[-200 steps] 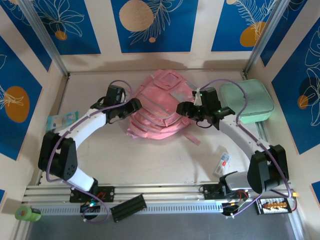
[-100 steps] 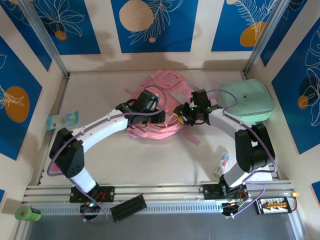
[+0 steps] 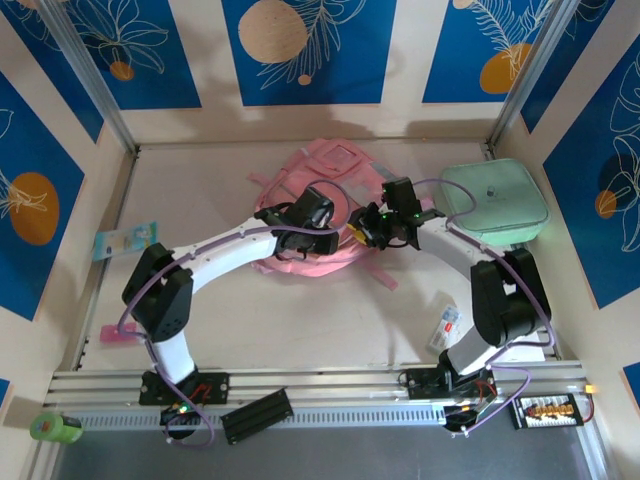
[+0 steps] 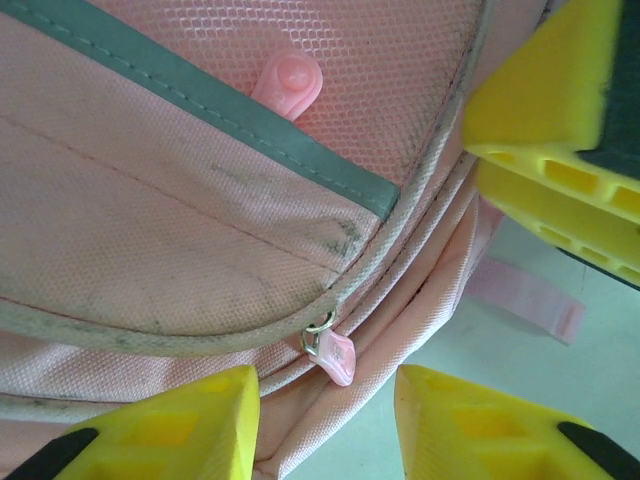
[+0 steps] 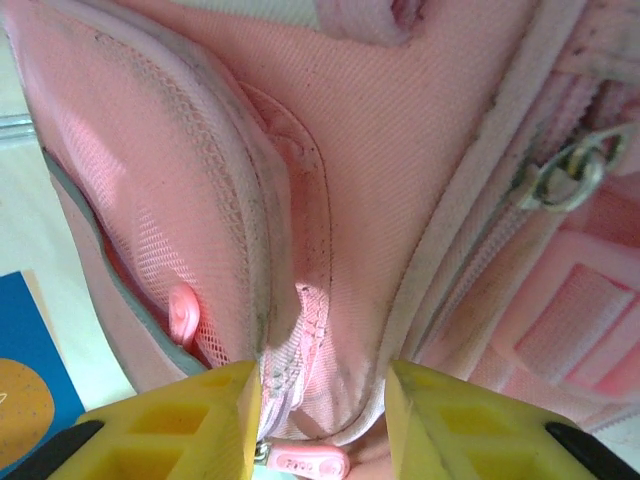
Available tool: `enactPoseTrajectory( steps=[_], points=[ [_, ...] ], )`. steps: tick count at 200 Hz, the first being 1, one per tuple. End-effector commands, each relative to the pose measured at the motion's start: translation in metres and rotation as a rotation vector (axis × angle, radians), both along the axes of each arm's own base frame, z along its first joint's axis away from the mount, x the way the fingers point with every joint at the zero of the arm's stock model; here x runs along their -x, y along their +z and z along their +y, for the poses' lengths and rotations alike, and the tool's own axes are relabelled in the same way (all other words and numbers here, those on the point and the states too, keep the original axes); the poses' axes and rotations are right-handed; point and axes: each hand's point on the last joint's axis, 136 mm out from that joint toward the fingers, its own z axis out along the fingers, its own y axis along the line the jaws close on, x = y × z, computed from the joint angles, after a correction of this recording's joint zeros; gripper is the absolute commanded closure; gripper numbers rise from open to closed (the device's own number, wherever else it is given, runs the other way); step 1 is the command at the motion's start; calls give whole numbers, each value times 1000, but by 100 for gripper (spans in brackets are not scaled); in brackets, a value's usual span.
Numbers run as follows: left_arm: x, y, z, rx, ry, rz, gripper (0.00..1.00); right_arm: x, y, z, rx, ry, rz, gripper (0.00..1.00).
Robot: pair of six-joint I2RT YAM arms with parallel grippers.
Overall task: Pack the student bag
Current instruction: Unzip the student bag at the top-center of the table.
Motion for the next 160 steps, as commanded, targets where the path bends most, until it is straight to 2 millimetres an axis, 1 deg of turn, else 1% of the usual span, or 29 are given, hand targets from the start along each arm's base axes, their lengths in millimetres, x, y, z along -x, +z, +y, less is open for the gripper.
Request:
enactPoseTrajectory(
  steps=[1, 13, 30, 64, 96, 115, 141, 160],
  points=[
    [-2, 7, -2, -17, -12, -36, 60, -3, 19, -4, -14, -41, -68, 62],
    [-3, 8, -1, -18, -3, -43, 60, -3, 24, 0, -34, -23, -78, 62],
    [-4, 7, -1, -20, -4, -49, 61, -4, 24, 7, -53, 5, -71, 61],
    [-2, 3, -4, -6, -10, -32, 61, -7, 11, 15, -51, 21, -27, 62],
    [-2, -4, -8, -4, -21, -15, 61, -15, 7, 21, -44, 50, -30, 61],
    [-3, -5, -11, 7, -23, -15, 61, -21, 12, 24, -43, 72, -53, 66],
    [-7, -6, -12, 7, -11, -31, 63, -26, 18, 26, -46, 80, -83, 78],
    [-12, -5, -11, -1, 2, -49, 66, -27, 24, 29, -58, 89, -104, 86]
  ],
)
